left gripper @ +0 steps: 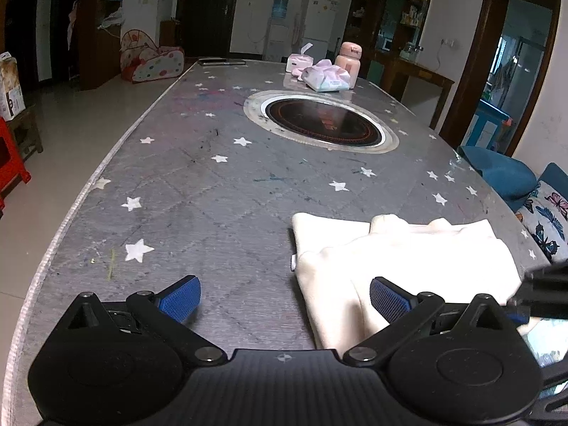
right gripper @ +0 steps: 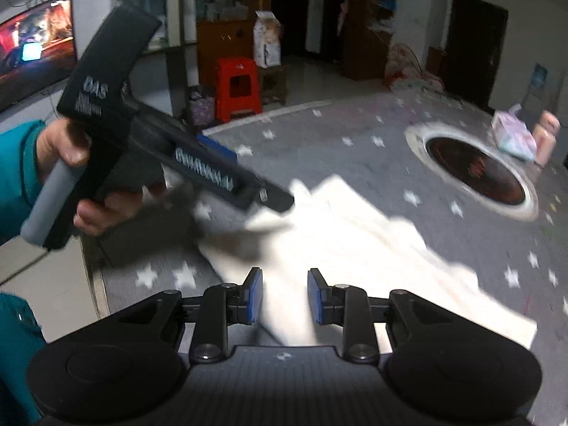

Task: Fold clothes

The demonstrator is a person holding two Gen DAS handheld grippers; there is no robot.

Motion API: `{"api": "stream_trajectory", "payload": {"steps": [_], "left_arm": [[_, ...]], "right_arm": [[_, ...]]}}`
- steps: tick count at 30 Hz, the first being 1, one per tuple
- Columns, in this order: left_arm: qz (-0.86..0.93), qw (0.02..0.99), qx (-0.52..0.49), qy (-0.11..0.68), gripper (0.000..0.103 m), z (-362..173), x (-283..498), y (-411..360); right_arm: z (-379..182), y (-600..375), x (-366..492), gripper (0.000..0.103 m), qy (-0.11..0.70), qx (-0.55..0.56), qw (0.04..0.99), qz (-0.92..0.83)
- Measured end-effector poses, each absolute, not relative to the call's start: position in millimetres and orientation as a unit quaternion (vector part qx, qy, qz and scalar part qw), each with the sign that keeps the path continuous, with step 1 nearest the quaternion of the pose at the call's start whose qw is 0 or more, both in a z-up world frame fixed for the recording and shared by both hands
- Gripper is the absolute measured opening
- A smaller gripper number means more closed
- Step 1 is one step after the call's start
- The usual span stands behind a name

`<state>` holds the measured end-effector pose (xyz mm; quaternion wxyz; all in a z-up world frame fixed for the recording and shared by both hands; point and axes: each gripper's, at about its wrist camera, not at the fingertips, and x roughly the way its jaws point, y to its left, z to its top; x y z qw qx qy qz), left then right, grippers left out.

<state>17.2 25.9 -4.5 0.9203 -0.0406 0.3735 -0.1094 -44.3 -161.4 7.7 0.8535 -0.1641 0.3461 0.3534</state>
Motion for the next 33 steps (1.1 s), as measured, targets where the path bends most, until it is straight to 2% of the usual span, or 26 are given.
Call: {"api": "stream_trajectory", "payload": {"steps": [4, 12, 18, 26, 33], "left_arm": [[-0.107, 0.919, -0.041, 0.378, 0.103, -5.6, 19.9, 21.0], [-0.099, 0.92, -0.034, 0.378, 0.103, -4.9, 20.5, 19.1], [-0.11, 0.919, -0.018, 0.379, 0.103, -8.2, 18.6, 8.8], [-0.104, 0.919, -0.018, 0.379, 0.103, -8.1, 17.8, 11.1], [-0.107, 0.918, -0.012, 0.382, 0.103, -9.5, 17.1, 6.8]], "right_arm": [[-9.8, -167.4, -47.0, 0.028, 0.365, -0.154, 0.85, 0.348], [10.7, -199.8, -52.3, 0.026, 0.358, -0.127, 0.868, 0.32], [-6.7, -223.7, -49.9, 0.027, 0.388, -0.098, 0.87, 0.287], [13.4, -250.7, -44.9, 0.026, 0.375, -0.078, 0.888, 0.255], [-2.7, -274.6, -40.2, 0.027, 0.399, -0.043, 0.887, 0.231]]}}
